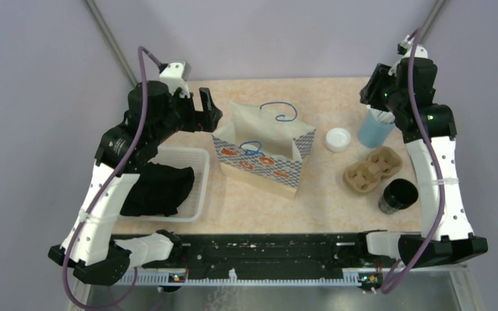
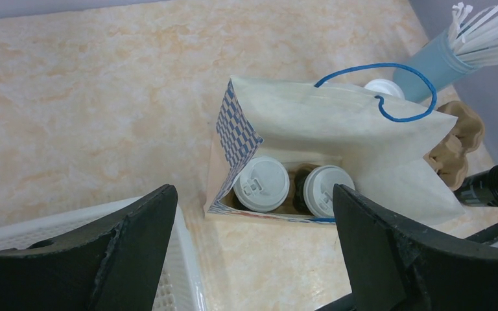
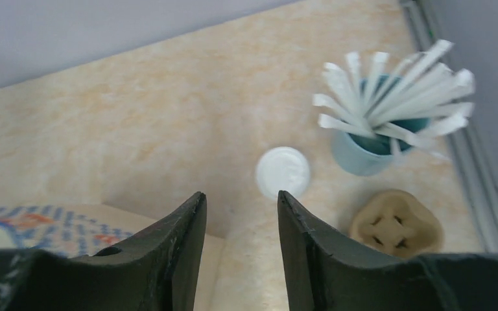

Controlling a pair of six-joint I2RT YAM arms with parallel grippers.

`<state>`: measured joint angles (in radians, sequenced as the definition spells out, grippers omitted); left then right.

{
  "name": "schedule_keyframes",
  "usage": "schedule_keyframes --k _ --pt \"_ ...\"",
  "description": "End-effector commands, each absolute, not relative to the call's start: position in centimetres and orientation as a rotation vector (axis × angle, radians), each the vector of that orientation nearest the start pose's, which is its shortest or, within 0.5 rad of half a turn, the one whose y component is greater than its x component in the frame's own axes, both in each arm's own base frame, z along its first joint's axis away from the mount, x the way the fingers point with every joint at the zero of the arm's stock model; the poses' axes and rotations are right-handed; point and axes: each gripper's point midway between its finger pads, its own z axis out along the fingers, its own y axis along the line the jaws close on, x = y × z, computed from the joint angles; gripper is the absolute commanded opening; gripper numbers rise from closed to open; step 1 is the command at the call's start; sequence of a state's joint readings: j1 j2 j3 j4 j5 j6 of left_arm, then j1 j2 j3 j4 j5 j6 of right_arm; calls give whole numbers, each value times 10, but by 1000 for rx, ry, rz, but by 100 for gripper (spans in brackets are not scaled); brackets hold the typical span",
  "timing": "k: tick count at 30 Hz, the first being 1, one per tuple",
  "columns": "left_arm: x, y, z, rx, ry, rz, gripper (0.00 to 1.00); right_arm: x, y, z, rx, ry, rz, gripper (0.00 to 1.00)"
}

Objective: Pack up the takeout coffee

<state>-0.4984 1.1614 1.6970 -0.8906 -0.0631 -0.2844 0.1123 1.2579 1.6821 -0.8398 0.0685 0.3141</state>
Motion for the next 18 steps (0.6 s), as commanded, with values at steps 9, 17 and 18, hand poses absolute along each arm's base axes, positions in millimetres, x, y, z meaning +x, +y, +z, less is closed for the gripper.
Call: schedule_keyframes --k 9,17,18 --pt "286 -161 397 308 1931 -413 96 414 -45 292 258 2200 -152 37" --pt "288 -159 389 317 1945 -368 98 422 -43 259 43 2304 -205 46" --pt "289 -160 388 319 1947 -372 98 424 -39 255 8 2314 -210 47"
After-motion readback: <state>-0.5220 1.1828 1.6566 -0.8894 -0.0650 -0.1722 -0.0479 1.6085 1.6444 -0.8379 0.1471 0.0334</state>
